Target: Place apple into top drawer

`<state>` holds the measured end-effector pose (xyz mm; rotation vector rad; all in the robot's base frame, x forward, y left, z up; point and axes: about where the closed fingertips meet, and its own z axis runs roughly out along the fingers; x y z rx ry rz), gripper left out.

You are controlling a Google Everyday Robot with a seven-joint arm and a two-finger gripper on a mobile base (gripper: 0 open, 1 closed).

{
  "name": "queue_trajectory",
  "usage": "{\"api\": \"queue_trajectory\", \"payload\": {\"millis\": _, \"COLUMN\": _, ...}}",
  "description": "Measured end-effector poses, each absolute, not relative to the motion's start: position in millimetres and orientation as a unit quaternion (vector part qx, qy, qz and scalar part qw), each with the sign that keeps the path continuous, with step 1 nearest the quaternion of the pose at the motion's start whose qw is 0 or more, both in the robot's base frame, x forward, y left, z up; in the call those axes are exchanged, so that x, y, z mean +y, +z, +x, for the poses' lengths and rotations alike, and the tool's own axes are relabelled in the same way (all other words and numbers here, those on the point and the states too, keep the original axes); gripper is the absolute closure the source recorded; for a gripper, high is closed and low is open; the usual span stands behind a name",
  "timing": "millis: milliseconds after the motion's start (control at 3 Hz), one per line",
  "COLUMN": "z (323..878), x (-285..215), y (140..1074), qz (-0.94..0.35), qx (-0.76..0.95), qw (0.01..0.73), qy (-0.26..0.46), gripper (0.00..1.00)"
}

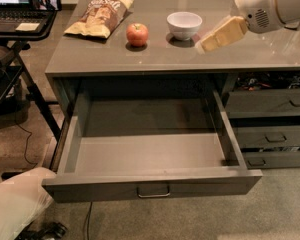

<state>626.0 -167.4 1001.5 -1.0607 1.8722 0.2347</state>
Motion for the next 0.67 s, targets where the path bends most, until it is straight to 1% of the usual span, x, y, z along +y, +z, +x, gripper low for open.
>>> {"api": "queue_trajectory", "payload": {"millis": 667, "z": 635.7, "x": -159.8, "y": 994.9, "qz": -0.424, "qx": 0.769, "qw": 0.467, "qy": 0.101, "gripper": 0.00}}
